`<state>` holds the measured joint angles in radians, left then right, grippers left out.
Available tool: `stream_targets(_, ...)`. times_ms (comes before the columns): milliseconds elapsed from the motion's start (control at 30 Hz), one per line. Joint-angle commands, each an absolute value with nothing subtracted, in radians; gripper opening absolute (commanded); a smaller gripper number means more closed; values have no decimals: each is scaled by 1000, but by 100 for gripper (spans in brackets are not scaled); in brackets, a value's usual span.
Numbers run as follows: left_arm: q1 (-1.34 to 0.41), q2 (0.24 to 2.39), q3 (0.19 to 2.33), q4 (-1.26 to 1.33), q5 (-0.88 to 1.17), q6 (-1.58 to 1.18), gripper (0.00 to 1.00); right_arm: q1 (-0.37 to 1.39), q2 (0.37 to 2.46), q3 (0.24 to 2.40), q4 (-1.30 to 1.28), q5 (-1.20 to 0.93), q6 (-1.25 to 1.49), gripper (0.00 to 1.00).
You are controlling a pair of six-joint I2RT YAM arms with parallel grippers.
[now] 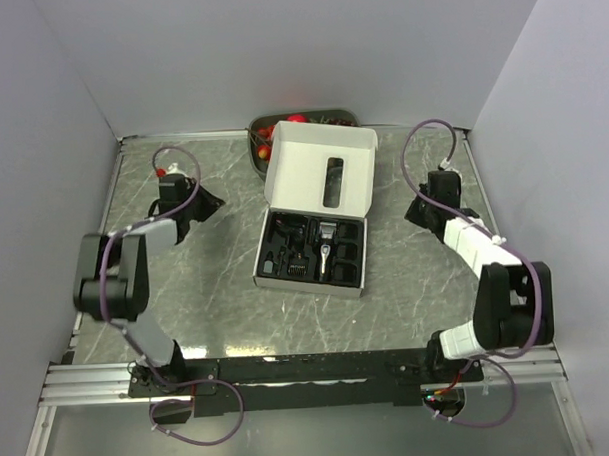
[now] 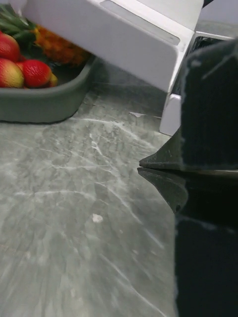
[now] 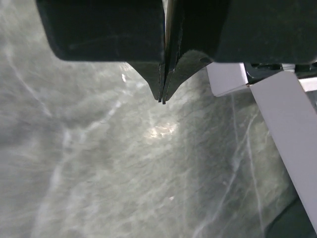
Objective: Sort the hair-cutting tools
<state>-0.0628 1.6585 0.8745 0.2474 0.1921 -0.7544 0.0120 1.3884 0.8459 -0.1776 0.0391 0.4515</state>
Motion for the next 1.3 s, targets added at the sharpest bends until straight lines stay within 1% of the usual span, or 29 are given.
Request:
stream_targets(0,-60,1833,1000,458,429,-796,1,-41,1469,871,52,-127,416,0)
stream_targets(33,-58,1904,1017,509,454,-804,1,-58,1512,877,73,-153,413,0)
stream_targets(133,-57,1997,1054,627,535,-848,1,-109,1613,916,153,-314,414,0)
stream_targets(167,-57,2020,1090,647,558,-863,1,-120,1637,923,176,-415,429,0)
stream_targets(200,-57,2066,1115,652,602,-871,1,-129,1658,928,219,-449,440,0)
stream_targets(267,-57,2106,1184,644,635,-874,1,-146,1722,971,216,-518,471,0)
stream_targets(300,-57,2137,1207,638,658,-871,1,-144,1744,992,222,-587,469,0)
stream_targets(367,-57,2167,1271,627,678,-871,1,-143,1811,1057,206,-624,478,0)
stream_targets(400,-57,2201,1293,630,690,-879,1,-144,1836,1078,204,-679,485,0)
stream_targets(600,-84,2318,1457,585,755,-899,1,-127,1992,1172,235,-779,546,0)
stream_targets(833,-135,2361,1551,512,778,-868,1,-95,2059,1267,227,-851,552,0)
stream_targets(1000,-155,2361,1540,511,792,-867,1,-68,2100,1348,178,-917,538,0)
stream_targets(1267,-155,2330,1457,596,831,-900,1,-28,2131,1387,169,-997,528,0)
